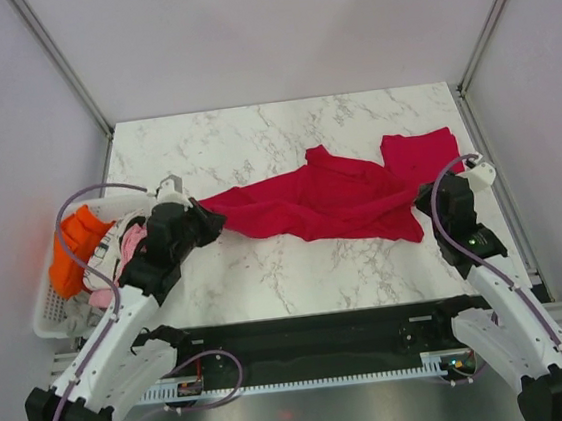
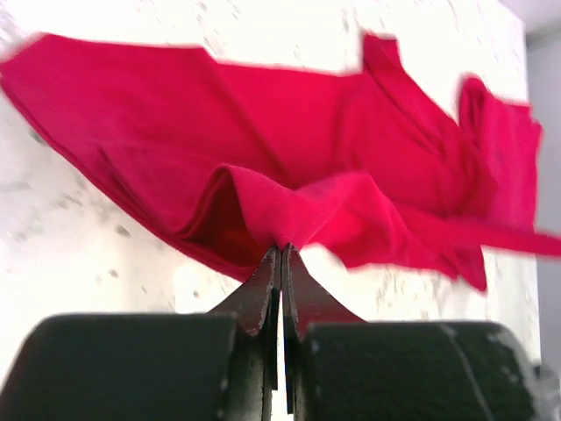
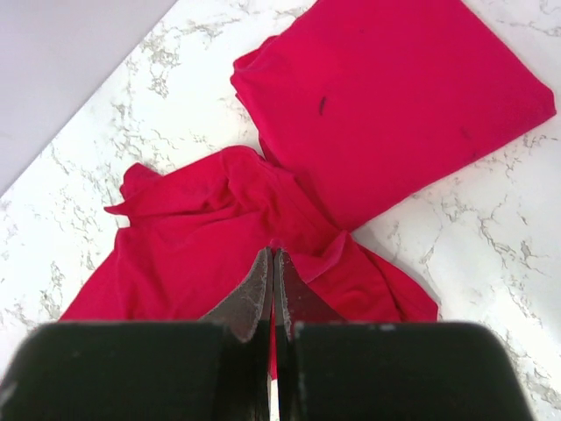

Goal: Fold and stack the t-shirts
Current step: Flatten the tshirt out

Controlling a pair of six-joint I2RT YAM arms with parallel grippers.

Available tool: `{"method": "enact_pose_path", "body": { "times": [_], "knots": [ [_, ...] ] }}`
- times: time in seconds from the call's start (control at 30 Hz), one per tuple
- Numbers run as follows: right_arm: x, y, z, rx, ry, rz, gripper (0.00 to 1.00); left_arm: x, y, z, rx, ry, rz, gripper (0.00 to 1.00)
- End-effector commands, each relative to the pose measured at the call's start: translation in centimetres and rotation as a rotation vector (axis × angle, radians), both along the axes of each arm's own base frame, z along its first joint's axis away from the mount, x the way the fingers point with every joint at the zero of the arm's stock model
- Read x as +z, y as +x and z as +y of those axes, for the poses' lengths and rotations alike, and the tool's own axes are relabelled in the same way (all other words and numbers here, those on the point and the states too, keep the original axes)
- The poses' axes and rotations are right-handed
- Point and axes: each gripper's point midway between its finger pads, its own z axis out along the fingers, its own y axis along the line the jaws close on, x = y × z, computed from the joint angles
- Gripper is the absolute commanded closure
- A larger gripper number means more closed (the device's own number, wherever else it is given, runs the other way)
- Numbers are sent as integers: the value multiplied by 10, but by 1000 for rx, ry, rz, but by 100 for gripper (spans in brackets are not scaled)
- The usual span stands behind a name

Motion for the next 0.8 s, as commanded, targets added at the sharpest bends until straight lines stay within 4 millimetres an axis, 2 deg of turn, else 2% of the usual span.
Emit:
{"method": "enact_pose_path", "body": {
  "times": [0.0,0.03,0.07,0.1,0.13,0.17,0.2,0.23,0.3,0.33,0.37,0.5,0.57,0.67,0.77],
  "knots": [
    [14,-6,-7,-40,6,-46,100,-42,-48,-18,-76,-7,97,98],
    [13,-7,-8,-43,9,-45,100,-67,-62,-19,-82,0,142,98],
    [9,-10,-8,-47,16,-35,100,-81,-71,-22,-91,4,175,98],
    [5,-13,-9,-50,18,-31,100,-93,-86,-37,-125,-14,212,98],
    [3,-15,-9,-54,27,-30,100,-116,-96,-34,-116,31,259,91],
    [1,-17,-9,-57,32,-28,100,-123,-102,-38,-125,47,274,80],
    [-3,-18,-10,-63,41,-24,100,-126,-111,-46,-160,65,279,66],
    [-1,-19,-8,-56,49,-31,100,-127,-111,-46,-148,74,280,51],
    [-1,-21,-7,-49,52,-30,100,-122,-113,-49,-155,72,266,40],
    [-1,-22,-7,-47,51,-31,100,-115,-109,-49,-147,71,249,23],
    [-1,-23,-8,-47,45,-24,100,-111,-108,-48,-141,72,240,18],
    [-1,-24,-9,-44,26,-16,100,-96,-96,-24,-21,173,235,13],
    [-3,-24,-10,-44,22,-11,100,-93,-89,-12,32,203,241,13],
    [-5,-21,-7,-33,21,2,100,-90,-78,-4,67,210,260,27],
    [-6,-17,-4,-21,22,7,100,-88,-64,6,121,196,273,33]
  ]
}}
